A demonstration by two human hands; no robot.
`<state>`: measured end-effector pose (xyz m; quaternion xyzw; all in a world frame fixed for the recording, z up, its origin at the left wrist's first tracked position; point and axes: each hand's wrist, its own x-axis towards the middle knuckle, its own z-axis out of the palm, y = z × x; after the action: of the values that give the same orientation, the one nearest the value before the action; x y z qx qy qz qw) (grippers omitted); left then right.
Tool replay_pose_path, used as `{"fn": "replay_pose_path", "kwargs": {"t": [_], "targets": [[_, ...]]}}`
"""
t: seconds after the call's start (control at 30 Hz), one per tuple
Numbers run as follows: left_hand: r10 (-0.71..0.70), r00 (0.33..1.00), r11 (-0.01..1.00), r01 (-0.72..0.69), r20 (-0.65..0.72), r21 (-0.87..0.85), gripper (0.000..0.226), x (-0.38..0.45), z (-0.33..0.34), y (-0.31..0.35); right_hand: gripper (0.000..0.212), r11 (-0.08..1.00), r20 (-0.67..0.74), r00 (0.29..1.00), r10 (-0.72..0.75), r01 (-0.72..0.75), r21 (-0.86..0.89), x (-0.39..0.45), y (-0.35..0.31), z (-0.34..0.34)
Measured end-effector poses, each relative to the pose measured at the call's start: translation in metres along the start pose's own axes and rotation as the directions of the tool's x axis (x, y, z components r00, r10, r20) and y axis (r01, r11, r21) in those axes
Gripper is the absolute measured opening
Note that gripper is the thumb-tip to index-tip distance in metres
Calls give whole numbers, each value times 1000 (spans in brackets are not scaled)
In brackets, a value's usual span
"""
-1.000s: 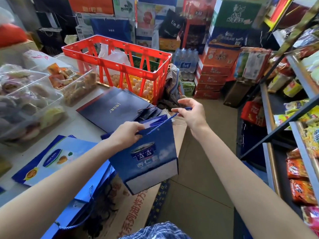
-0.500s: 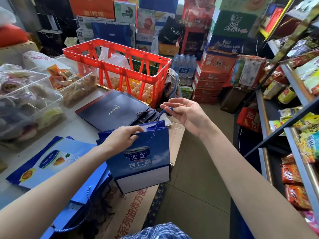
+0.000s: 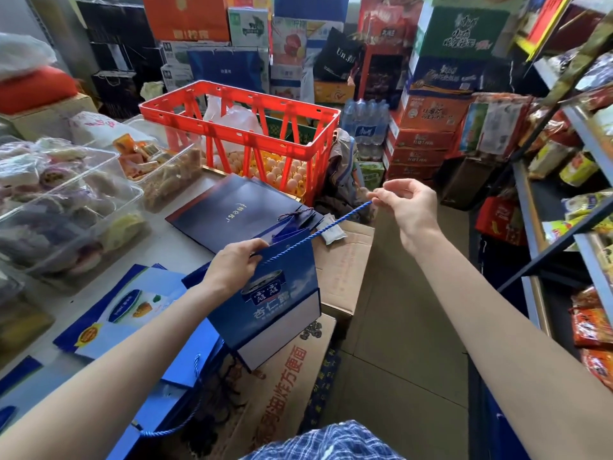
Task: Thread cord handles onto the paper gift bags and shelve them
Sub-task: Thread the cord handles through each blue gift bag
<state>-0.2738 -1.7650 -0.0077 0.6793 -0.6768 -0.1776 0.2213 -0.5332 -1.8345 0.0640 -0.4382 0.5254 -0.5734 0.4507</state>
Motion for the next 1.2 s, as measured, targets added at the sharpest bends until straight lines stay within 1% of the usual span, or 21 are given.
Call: {"fn": "replay_pose_path", "kwargs": {"t": [0.03, 0.07, 0.1, 0.17, 0.23, 0.27, 0.33, 0.47, 0.57, 0.63, 0.7, 0.77, 0.83, 0.87, 0.93, 1.03, 1.2], "targets": [[3, 1000, 1000, -3, 6, -7, 26, 0, 0, 1, 17, 995, 35, 998, 49, -52, 87, -2, -1, 3], [9, 1000, 1000, -9, 11, -19, 27, 1, 1, 2, 16, 972, 102, 987, 127, -144, 184, -5, -2, 5], [16, 1000, 999, -15, 19, -33, 26, 1, 1, 4, 17, 931, 195, 958, 210, -257, 259, -10, -3, 8], [38, 998, 997, -35, 48, -65, 26, 2, 1, 6, 16, 836, 367, 873, 321, -443, 323, -21, -3, 11], [68, 995, 993, -61, 74, -102, 25, 1, 1, 10, 19, 777, 437, 827, 352, -519, 356, -29, 0, 14], [83, 994, 990, -73, 75, -119, 25, 0, 1, 12, 20, 768, 443, 821, 361, -531, 359, -33, 3, 15], [93, 994, 987, -85, 55, -139, 24, -2, 3, 17, 19, 788, 411, 828, 381, -523, 324, -40, 10, 18], [38, 999, 984, -32, 32, -176, 23, -1, 6, 21, 13, 883, 299, 879, 371, -434, 181, -51, 27, 24], [-20, 999, 968, 31, 44, -248, 20, -1, 8, 19, 8, 918, 266, 901, 343, -381, 109, -56, 43, 25], [-54, 997, 943, 68, 52, -325, 18, -2, 10, 20, 8, 956, 207, 933, 293, -284, -71, -58, 55, 26], [-78, 996, 917, 90, 46, -388, 19, -5, 10, 19, 7, 960, 192, 962, 195, -147, -237, -59, 63, 29], [-76, 996, 908, 90, 49, -409, 19, -9, 9, 18, 4, 935, 253, 963, 87, 8, -355, -63, 66, 34], [-60, 997, 914, 74, 48, -398, 18, -12, 8, 16, 10, 879, 321, 947, 5, 149, -453, -65, 70, 38], [-51, 998, 924, 63, 42, -376, 18, -14, 8, 17, 13, 852, 346, 938, -18, 196, -486, -66, 71, 40], [-35, 999, 951, 38, 17, -307, 19, -19, 6, 18, 16, 823, 363, 931, -28, 227, -520, -67, 73, 43], [-25, 999, 973, 17, -33, -232, 22, -26, 4, 20, 15, 810, 375, 927, -30, 242, -534, -67, 72, 47], [4, 996, 992, -15, -88, -123, 28, -33, -1, 24, 16, 737, 468, 883, -33, 337, -585, -67, 68, 50]]}}
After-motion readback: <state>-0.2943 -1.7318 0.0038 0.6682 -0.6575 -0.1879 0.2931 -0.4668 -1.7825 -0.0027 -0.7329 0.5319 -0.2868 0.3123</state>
